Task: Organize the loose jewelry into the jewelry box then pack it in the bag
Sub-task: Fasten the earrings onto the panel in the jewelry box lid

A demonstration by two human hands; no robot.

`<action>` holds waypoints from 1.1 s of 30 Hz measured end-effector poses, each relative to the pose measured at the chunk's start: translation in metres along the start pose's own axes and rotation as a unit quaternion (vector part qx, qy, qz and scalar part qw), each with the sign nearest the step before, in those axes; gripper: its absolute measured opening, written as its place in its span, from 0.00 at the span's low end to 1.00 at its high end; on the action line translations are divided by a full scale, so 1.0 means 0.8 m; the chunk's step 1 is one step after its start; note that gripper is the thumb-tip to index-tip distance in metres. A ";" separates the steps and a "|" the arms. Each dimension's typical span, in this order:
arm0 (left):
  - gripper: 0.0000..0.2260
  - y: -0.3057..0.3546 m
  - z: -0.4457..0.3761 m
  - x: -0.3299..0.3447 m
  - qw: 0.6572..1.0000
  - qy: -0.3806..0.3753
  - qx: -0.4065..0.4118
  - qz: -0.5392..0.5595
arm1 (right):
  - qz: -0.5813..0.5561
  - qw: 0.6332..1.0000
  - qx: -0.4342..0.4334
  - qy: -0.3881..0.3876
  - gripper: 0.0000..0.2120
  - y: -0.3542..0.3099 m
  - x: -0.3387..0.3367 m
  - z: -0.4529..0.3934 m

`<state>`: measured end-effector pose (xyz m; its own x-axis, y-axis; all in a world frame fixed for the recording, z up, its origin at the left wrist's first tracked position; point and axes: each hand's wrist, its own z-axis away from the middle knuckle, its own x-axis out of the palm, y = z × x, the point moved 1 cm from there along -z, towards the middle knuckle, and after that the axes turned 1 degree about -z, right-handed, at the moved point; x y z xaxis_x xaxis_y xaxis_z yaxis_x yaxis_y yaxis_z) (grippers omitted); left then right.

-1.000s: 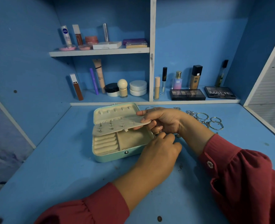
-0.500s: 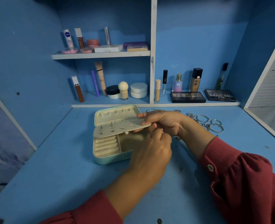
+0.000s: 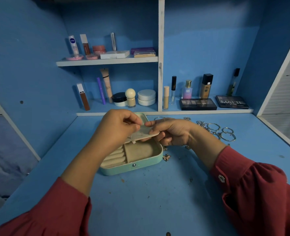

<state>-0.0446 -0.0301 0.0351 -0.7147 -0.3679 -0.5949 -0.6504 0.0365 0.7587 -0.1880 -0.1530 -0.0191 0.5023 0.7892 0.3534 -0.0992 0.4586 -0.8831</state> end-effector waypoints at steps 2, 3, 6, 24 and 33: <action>0.10 0.000 -0.003 -0.001 1.000 -0.013 -0.013 -0.004 | -0.001 1.000 0.000 0.008 0.23 0.001 0.000 -0.001; 0.10 0.000 -0.004 -0.001 1.000 -0.020 -0.017 -0.008 | -0.001 1.000 0.001 0.008 0.23 0.001 0.000 -0.001; 0.11 0.000 -0.007 0.001 0.999 -0.044 -0.018 -0.020 | -0.004 1.000 0.002 0.000 0.21 0.001 -0.002 -0.003; 0.07 -0.002 -0.019 0.000 0.986 -0.133 -0.018 -0.094 | -0.007 1.000 0.003 0.016 0.19 0.000 0.003 0.002; 0.09 0.000 -0.024 -0.003 0.978 -0.173 -0.014 -0.114 | 0.002 1.000 0.006 0.019 0.19 0.000 0.005 0.005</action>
<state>-0.0383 -0.0474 0.0419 -0.5991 -0.0270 -0.8002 -0.7993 -0.0378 0.5997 -0.1894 -0.1481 -0.0160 0.5347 0.7744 0.3382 -0.1106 0.4609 -0.8805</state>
